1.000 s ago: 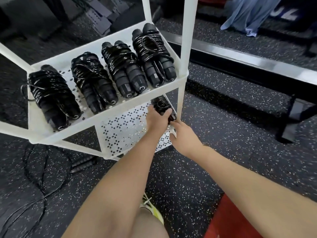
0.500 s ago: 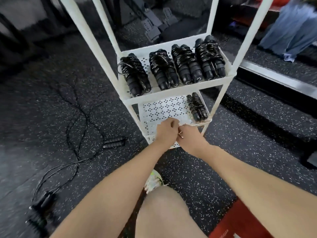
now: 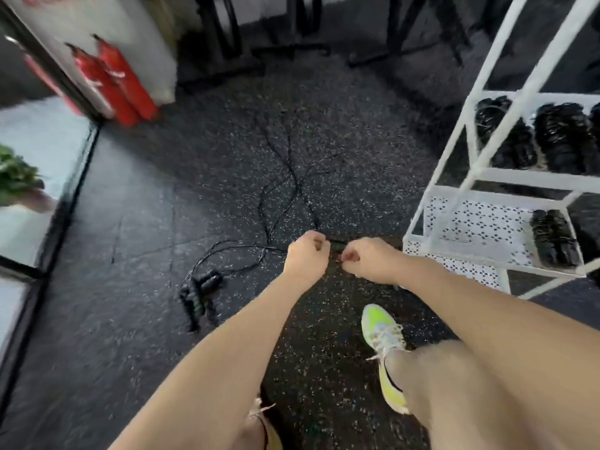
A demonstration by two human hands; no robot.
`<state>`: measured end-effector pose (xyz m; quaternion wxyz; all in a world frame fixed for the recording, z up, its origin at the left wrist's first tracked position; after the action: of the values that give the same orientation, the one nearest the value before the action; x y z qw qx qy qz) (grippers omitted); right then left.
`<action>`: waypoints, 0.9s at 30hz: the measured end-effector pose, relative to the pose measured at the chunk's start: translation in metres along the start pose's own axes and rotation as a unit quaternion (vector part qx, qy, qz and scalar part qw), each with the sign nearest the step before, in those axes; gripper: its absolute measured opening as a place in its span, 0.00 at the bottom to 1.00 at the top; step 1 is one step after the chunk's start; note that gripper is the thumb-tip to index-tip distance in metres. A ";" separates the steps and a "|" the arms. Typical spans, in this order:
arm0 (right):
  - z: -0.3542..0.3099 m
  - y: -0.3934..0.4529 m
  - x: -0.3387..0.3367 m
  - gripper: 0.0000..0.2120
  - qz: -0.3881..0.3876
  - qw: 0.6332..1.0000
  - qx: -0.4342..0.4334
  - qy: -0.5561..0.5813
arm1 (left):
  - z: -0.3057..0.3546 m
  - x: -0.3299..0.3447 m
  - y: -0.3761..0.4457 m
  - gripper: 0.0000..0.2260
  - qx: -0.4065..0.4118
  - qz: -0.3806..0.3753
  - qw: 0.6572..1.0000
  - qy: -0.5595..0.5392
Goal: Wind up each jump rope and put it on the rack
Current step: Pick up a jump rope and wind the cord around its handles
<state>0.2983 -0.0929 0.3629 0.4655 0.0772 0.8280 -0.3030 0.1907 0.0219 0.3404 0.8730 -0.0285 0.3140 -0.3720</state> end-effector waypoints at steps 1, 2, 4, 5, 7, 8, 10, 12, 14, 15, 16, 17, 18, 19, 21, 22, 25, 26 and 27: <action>-0.011 0.012 0.008 0.10 -0.009 1.000 -0.003 -0.006 | -0.014 -0.012 0.005 0.13 -0.018 0.001 1.000 -0.002; -0.021 0.024 0.016 0.11 -0.016 1.000 -0.007 -0.009 | -0.029 -0.022 0.009 0.13 -0.033 -0.001 0.999 -0.006; -0.038 0.045 0.036 0.10 -0.028 0.999 -0.011 -0.017 | -0.059 -0.041 0.016 0.15 -0.052 -0.015 0.999 0.002; -0.045 0.055 0.049 0.09 -0.039 0.999 -0.010 -0.018 | -0.074 -0.049 0.020 0.16 -0.060 -0.024 0.998 0.011; -0.056 0.076 0.074 0.07 -0.065 0.998 -0.009 -0.016 | -0.103 -0.065 0.028 0.16 -0.077 -0.037 0.996 0.021; -0.062 0.087 0.087 0.07 -0.076 0.997 -0.009 -0.017 | -0.118 -0.073 0.032 0.17 -0.085 -0.039 0.995 0.024; -0.076 0.107 0.109 0.08 -0.097 0.995 -0.008 -0.021 | -0.147 -0.090 0.041 0.18 -0.101 -0.038 0.994 0.033; -0.092 0.127 0.130 0.09 -0.114 0.993 -0.013 -0.020 | -0.180 -0.103 0.049 0.20 -0.120 -0.034 0.992 0.037; -0.107 0.146 0.152 0.11 -0.129 0.991 -0.017 -0.021 | -0.213 -0.113 0.057 0.21 -0.140 -0.026 0.989 0.038; -0.115 0.154 0.162 0.12 -0.133 0.991 -0.022 -0.024 | -0.228 -0.118 0.060 0.21 -0.150 -0.019 0.988 0.039; -0.123 0.163 0.173 0.13 -0.137 0.990 -0.030 -0.027 | -0.244 -0.123 0.063 0.21 -0.162 -0.013 0.986 0.041; -0.131 0.172 0.183 0.14 -0.140 0.989 -0.039 -0.032 | -0.260 -0.128 0.066 0.22 -0.172 -0.007 0.984 0.043; -0.139 0.181 0.192 0.15 -0.142 0.988 -0.049 -0.036 | -0.276 -0.132 0.069 0.22 -0.183 0.000 0.982 0.044; -0.148 0.189 0.201 0.15 -0.145 0.987 -0.059 -0.038 | -0.291 -0.135 0.071 0.22 -0.190 0.008 0.981 0.043; -0.162 0.205 0.219 0.17 -0.143 0.986 -0.074 -0.036 | -0.317 -0.142 0.077 0.22 -0.197 0.034 0.979 0.041; -0.169 0.212 0.228 0.17 -0.141 0.986 -0.079 -0.034 | -0.330 -0.145 0.079 0.22 -0.200 0.049 0.978 0.042; -0.185 0.233 0.257 0.17 -0.150 0.984 -0.089 -0.036 | -0.367 -0.152 0.086 0.19 -0.220 0.090 0.970 0.045; -0.190 0.239 0.267 0.17 -0.157 0.983 -0.091 -0.038 | -0.379 -0.154 0.088 0.18 -0.232 0.102 0.966 0.049; -0.193 0.243 0.277 0.17 -0.165 0.981 -0.092 -0.041 | -0.390 -0.156 0.090 0.18 -0.243 0.113 0.962 0.056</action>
<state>0.1046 0.1707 0.1054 0.4480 -0.1163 0.8339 -0.3007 -0.0566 0.2626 0.0840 0.8571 -0.1829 0.4447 -0.1847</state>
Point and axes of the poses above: each hand's wrist, its own y-axis towards the middle knuckle, its own x-axis out of the palm, z = x × y, the point moved 3 cm from there along y, towards the middle knuckle, and after that the axes turned 10 degrees about -y, right-handed, at the moved point
